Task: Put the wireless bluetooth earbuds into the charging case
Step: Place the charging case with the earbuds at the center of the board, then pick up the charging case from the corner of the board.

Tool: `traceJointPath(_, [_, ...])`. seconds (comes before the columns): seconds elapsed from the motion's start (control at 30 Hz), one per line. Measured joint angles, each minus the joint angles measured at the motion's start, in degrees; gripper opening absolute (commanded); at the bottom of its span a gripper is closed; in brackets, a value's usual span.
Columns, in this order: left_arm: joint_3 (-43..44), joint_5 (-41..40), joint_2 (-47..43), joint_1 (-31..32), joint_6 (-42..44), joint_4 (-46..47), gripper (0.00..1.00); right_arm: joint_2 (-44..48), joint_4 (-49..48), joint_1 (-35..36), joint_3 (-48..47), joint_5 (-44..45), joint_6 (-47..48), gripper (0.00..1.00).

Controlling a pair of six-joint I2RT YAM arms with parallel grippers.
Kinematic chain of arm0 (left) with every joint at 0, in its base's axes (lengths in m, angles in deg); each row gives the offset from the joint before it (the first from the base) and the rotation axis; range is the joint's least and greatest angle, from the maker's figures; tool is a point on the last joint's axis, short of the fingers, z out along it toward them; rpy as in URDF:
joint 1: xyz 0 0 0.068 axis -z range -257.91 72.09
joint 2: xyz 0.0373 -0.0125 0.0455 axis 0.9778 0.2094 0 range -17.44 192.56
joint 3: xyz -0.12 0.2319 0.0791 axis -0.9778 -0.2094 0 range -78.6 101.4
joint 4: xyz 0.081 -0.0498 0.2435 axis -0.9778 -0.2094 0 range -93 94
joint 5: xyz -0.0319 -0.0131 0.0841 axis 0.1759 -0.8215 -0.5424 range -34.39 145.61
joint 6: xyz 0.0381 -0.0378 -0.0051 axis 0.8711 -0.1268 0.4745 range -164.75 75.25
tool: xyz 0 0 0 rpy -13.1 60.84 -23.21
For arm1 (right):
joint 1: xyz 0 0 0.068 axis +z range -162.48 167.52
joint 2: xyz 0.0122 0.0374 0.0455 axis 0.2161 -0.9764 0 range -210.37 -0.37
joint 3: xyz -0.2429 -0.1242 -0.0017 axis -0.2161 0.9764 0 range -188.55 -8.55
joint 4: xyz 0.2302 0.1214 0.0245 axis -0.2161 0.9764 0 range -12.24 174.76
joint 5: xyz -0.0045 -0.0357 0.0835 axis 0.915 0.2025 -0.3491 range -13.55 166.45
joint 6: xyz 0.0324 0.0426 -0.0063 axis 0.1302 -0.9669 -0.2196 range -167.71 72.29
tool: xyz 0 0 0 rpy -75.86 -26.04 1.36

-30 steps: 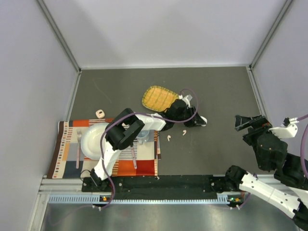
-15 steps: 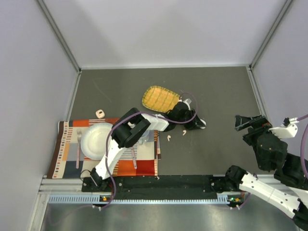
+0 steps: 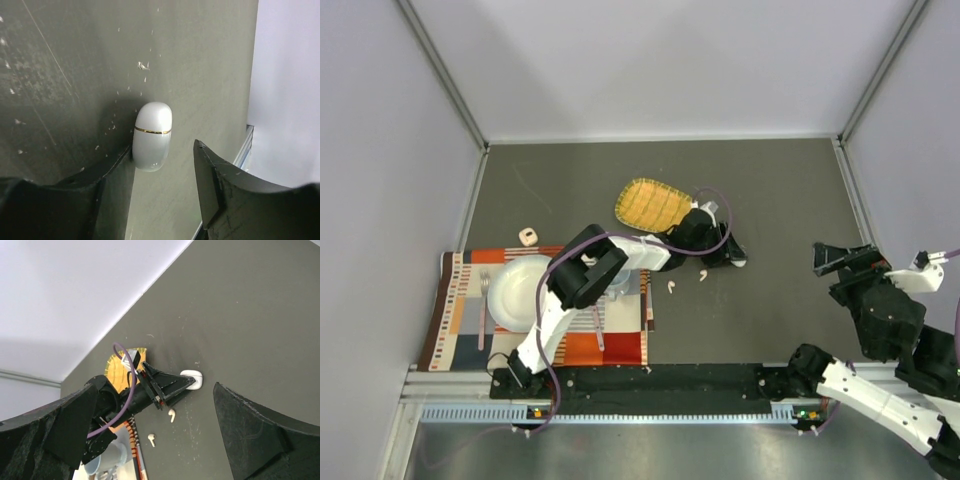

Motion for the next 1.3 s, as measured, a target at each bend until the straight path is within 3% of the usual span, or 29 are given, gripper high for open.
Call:
traceJointPath(0.6, [0.79,-9.75,-10.64,-0.35,16.06,-18.88,0.59,0.83,-0.07,0.00,1.14,-1.09,-1.36,0.99])
traceJointPath(0.8, [1.09,-13.33,-21.33,-0.39,23.17,-23.76,0.60,-1.09,-0.31,0.00,2.21,-2.23,-2.14,0.99])
traceJointPath(1.03, [-2.51,-21.35,-40.19,-2.29,33.07,-28.17,0.63,-7.56,-5.09,-0.02,2.29,-6.47,2.19,0.99])
traceJointPath(1.3, [-18.05,-26.18,-60.92,-16.31,37.00,-34.05,0.78,-18.62,-13.44,0.00,2.27,-14.01,9.27,0.99])
